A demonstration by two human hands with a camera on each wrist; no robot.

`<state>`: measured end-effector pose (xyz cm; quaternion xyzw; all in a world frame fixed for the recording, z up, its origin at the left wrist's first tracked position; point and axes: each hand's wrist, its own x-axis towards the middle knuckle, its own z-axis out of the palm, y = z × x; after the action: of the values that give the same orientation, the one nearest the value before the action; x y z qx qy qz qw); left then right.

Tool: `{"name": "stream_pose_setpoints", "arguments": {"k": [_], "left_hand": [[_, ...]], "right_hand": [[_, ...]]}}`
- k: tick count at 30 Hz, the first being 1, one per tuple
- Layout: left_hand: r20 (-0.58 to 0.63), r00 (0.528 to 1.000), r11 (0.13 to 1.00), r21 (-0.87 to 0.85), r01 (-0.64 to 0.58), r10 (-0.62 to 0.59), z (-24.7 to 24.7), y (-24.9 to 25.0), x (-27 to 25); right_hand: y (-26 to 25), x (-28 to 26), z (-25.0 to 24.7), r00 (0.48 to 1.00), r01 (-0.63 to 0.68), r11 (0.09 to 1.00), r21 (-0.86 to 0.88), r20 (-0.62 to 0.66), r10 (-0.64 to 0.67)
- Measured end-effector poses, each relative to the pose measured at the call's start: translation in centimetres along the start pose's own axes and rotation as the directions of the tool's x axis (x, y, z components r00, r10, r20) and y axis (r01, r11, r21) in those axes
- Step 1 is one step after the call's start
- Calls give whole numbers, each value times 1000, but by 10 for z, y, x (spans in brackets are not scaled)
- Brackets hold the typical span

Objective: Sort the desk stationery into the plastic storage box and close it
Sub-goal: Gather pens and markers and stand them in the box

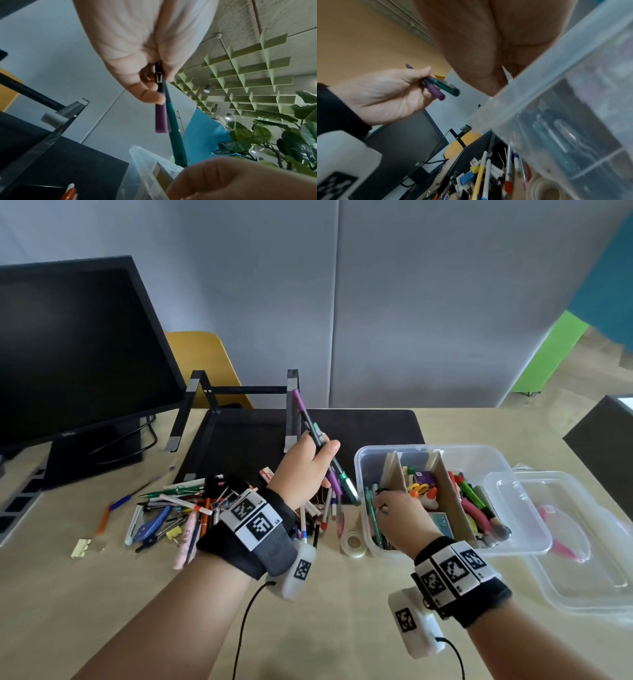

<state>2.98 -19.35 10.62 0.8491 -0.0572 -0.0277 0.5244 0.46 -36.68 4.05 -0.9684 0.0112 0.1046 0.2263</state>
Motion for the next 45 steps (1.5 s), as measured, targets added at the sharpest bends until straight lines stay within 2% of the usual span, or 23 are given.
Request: {"name": "stream_pose_setpoints", "arguments": {"k": [3,6,10,15,18,20,23,27,30,32,34,37,39,42,45], "left_hand": [[-36,998,995,84,-52,55,18,9,9],[-5,997,978,199,-68,71,41,12,19],[98,994,899,439,-7,-40,70,5,29],[204,951,825,559,83,-234,96,-2,32],[214,935,789,606,100,-283,106,-4,32],[182,941,778,617,117,-286,106,-1,32],[188,962,745,667,24,-199,102,4,25],[184,982,577,797,-178,48,100,3,7],[186,971,504,830,-237,149,103,-9,-1],[195,967,460,852,-249,162,107,-16,-3],[189,972,464,855,-232,139,110,-22,0],[135,986,515,841,-168,100,112,-29,4],[87,985,595,788,-159,147,111,-32,4],[5,955,678,703,-214,296,105,-40,-1],[-77,948,757,623,-197,310,91,-51,-9]], "right_hand": [[13,-8,-21,977,73,990,124,-209,-46],[34,-8,-34,949,78,980,180,-314,-18],[54,-11,-36,946,32,968,248,-320,50],[67,-16,-23,949,74,956,283,-315,20],[70,-17,-19,950,101,953,286,-313,-6],[71,-18,-20,946,117,949,293,-323,-16],[71,-18,-21,947,129,947,294,-320,-30],[70,-19,-21,948,147,950,275,-313,-56],[68,-18,-21,952,139,959,246,-300,-61],[67,-18,-20,954,143,965,219,-290,-75],[66,-19,-20,957,141,969,203,-279,-80],[64,-18,-20,958,129,973,191,-278,-72],[62,-19,-20,956,124,974,188,-287,-66],[55,-21,-19,948,122,976,183,-312,-60],[45,-23,-16,942,147,970,195,-325,-77]]}}
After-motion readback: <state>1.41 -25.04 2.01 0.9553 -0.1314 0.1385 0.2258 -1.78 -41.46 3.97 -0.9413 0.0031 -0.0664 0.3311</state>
